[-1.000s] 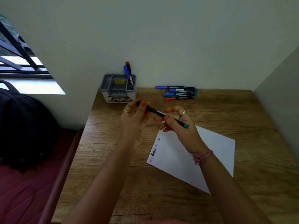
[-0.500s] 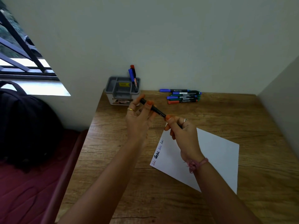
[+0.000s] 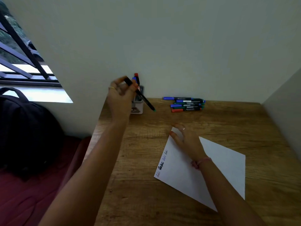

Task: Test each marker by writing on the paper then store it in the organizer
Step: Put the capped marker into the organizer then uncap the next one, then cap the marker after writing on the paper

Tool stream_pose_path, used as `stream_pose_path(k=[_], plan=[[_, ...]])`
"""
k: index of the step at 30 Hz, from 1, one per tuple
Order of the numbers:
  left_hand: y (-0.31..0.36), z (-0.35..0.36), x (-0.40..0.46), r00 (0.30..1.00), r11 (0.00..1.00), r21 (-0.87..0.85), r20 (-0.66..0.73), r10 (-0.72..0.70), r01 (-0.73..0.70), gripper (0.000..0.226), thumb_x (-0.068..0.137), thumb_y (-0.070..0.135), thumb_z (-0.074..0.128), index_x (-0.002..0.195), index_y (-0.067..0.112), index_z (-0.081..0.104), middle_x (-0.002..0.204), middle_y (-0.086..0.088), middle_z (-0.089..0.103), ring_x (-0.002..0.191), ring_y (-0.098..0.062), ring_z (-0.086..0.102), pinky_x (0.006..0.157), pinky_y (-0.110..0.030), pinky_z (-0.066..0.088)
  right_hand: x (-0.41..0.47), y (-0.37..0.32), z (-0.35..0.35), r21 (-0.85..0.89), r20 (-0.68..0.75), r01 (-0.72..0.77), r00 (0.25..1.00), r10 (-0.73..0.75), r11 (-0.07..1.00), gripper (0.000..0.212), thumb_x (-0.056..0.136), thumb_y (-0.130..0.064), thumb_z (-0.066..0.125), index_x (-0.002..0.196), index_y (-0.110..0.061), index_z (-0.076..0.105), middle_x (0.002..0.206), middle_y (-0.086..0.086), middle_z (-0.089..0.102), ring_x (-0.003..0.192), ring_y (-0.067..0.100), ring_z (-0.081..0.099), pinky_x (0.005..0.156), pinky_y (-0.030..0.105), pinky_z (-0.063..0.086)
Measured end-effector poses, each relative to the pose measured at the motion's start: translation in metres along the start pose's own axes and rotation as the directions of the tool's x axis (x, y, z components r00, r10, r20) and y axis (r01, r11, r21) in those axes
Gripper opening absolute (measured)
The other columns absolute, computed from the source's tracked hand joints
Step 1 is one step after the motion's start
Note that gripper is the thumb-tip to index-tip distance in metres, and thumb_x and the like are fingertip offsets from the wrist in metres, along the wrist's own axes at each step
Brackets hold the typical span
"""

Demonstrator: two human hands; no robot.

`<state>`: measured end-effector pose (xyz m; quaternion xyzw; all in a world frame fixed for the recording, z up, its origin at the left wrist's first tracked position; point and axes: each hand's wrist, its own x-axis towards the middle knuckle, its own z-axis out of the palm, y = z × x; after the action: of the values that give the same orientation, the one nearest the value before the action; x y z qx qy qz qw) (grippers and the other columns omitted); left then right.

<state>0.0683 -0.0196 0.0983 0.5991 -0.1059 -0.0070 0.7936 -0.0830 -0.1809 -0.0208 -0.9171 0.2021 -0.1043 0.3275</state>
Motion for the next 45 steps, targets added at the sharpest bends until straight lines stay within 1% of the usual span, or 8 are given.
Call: stream_pose_path(k=[6,14,20,29,33,37,41,45], plan=[[-0.004,-0.004,0.055,0.97,0.965,0.153,-0.09,0.227,-0.212,0.026,0.085,0.005,0.064,0.107,0.009,0.051,0.097,-0.002,0.065,0.086,-0.006,0.067,0.08,-0.031,0.056,-0.002,0.037,0.016,-0.272,0.009,0.062,0.998,-0.062,0.96,0.055,0.091,-0.05,0.025,0.13,-0.025,0.053,0.139,0.001,0.05,0.132,0.02,0.04,0.109,0.036,0.025],[-0.051,0.004,0.075,0.97,0.873,0.427,0.044,0.239,-0.235,0.025,0.084,0.01,0.067,0.107,0.008,0.057,0.103,-0.011,0.064,0.084,-0.013,0.064,0.071,-0.017,0.053,-0.001,0.033,0.016,-0.26,-0.015,0.046,0.999,-0.052,0.964,0.056,0.09,-0.05,0.025,0.127,-0.024,0.056,0.138,-0.002,0.05,0.132,0.02,0.04,0.109,0.038,0.028],[-0.076,0.007,0.084,0.981,0.786,0.588,0.083,0.177,-0.192,0.023,0.085,0.012,0.066,0.106,0.004,0.06,0.093,-0.013,0.065,0.081,-0.016,0.059,0.074,-0.027,0.052,0.0,0.034,0.016,-0.254,-0.013,0.045,0.999,-0.05,0.966,0.058,0.088,-0.053,0.023,0.128,-0.026,0.055,0.14,-0.003,0.048,0.133,0.018,0.037,0.108,0.036,0.026],[-0.083,0.008,0.079,0.978,0.779,0.595,0.074,0.195,-0.2,0.038,0.079,0.009,0.071,0.113,-0.002,0.055,0.089,-0.008,0.059,0.084,-0.015,0.054,0.07,-0.001,0.038,0.002,0.038,0.018,-0.251,-0.018,0.053,0.998,-0.06,0.967,0.057,0.089,-0.053,0.024,0.128,-0.027,0.054,0.139,-0.003,0.049,0.133,0.019,0.038,0.107,0.04,0.029],[-0.079,0.016,0.064,0.968,0.795,0.567,0.012,0.252,-0.214,0.03,0.083,0.007,0.067,0.109,0.002,0.052,0.084,-0.006,0.053,0.078,-0.014,0.052,0.073,-0.013,0.044,0.003,0.04,0.019,-0.256,-0.016,0.052,0.998,-0.058,0.965,0.057,0.088,-0.054,0.023,0.129,-0.029,0.054,0.14,-0.004,0.048,0.134,0.018,0.036,0.107,0.038,0.027],[-0.081,0.036,0.027,0.938,0.778,0.526,0.215,0.27,-0.344,0.014,0.088,0.003,0.059,0.101,0.006,0.054,0.08,0.0,0.049,0.068,-0.003,0.048,0.068,-0.007,0.042,0.003,0.038,0.018,-0.241,-0.027,0.052,0.998,-0.06,0.969,0.056,0.088,-0.053,0.024,0.128,-0.027,0.055,0.139,-0.003,0.049,0.132,0.018,0.038,0.105,0.036,0.026],[-0.104,0.059,-0.001,0.87,0.726,0.575,0.488,0.066,-0.378,0.013,0.09,0.004,0.054,0.102,0.006,0.058,0.098,0.003,0.049,0.075,-0.002,0.05,0.07,-0.003,0.041,0.002,0.037,0.017,-0.234,-0.037,0.055,0.997,-0.066,0.971,0.054,0.089,-0.052,0.026,0.126,-0.027,0.056,0.137,-0.002,0.051,0.131,0.02,0.04,0.104,0.035,0.027],[-0.13,0.081,-0.004,0.811,0.639,0.655,0.579,-0.081,-0.404,0.029,0.094,0.008,0.05,0.121,0.003,0.056,0.119,-0.012,0.054,0.106,-0.02,0.054,0.089,-0.018,0.042,0.002,0.038,0.017,-0.233,-0.039,0.063,0.997,-0.074,0.97,0.052,0.089,-0.05,0.028,0.126,-0.026,0.058,0.136,-0.002,0.052,0.13,0.02,0.042,0.102,0.037,0.03]])
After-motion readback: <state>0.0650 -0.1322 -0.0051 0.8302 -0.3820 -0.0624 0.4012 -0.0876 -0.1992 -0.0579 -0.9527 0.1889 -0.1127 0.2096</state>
